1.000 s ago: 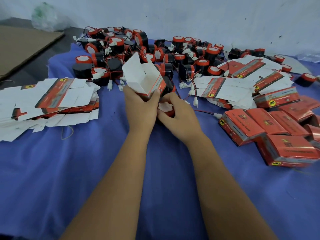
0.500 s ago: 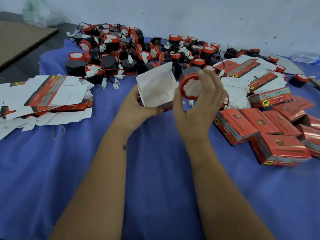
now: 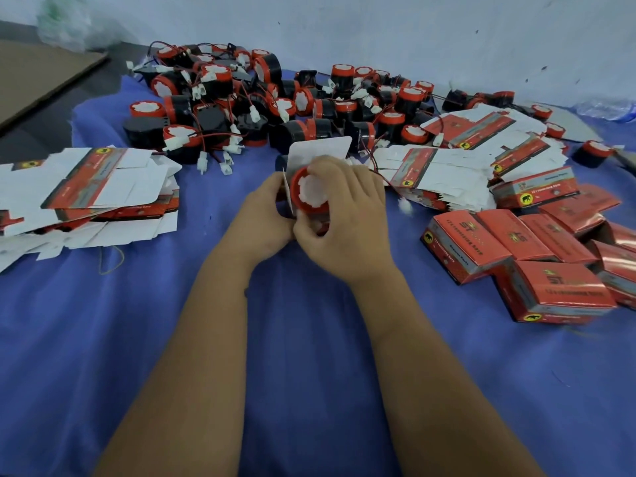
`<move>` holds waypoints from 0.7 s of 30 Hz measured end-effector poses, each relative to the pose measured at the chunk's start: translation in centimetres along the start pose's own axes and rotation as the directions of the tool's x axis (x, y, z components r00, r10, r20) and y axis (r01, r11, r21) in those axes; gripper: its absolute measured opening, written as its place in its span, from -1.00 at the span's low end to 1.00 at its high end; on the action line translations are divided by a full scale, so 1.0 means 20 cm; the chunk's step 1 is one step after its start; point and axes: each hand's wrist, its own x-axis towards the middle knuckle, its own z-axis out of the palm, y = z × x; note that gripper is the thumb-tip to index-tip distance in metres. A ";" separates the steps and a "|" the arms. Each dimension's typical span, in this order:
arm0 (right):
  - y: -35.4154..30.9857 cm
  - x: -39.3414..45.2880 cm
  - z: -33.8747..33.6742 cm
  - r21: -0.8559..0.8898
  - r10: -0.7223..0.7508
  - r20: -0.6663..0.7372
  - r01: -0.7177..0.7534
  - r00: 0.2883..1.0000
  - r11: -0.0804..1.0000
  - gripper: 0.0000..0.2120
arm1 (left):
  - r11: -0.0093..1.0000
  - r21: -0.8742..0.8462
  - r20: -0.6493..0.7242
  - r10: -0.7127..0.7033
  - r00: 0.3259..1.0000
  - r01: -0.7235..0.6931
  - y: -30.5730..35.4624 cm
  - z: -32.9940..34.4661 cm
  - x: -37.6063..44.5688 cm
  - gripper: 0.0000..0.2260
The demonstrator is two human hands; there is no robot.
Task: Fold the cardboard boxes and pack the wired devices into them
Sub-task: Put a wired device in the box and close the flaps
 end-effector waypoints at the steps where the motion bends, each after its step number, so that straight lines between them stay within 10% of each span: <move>1: 0.00 0.00 0.00 0.016 0.027 0.043 -0.028 0.999 0.999 -0.58 | 1.000 -0.008 0.013 0.000 1.000 0.000 0.00 0.00 0.00 -0.59; 13: 0.01 -0.01 0.02 -0.037 0.193 0.161 -0.190 0.968 0.981 -0.76 | 0.990 -0.141 -0.036 -0.034 0.999 0.028 0.00 0.03 0.02 -0.50; 16: 0.01 -0.01 0.02 0.078 0.218 -0.009 -0.217 0.976 0.973 -0.79 | 0.988 -0.146 -0.049 -0.064 0.997 0.056 0.00 0.04 0.02 -0.58; 21: 0.05 0.02 -0.01 0.339 0.712 -0.069 -0.655 0.699 0.676 -0.79 | 0.965 -0.236 -0.122 -0.147 0.982 0.115 0.02 0.05 0.02 -0.62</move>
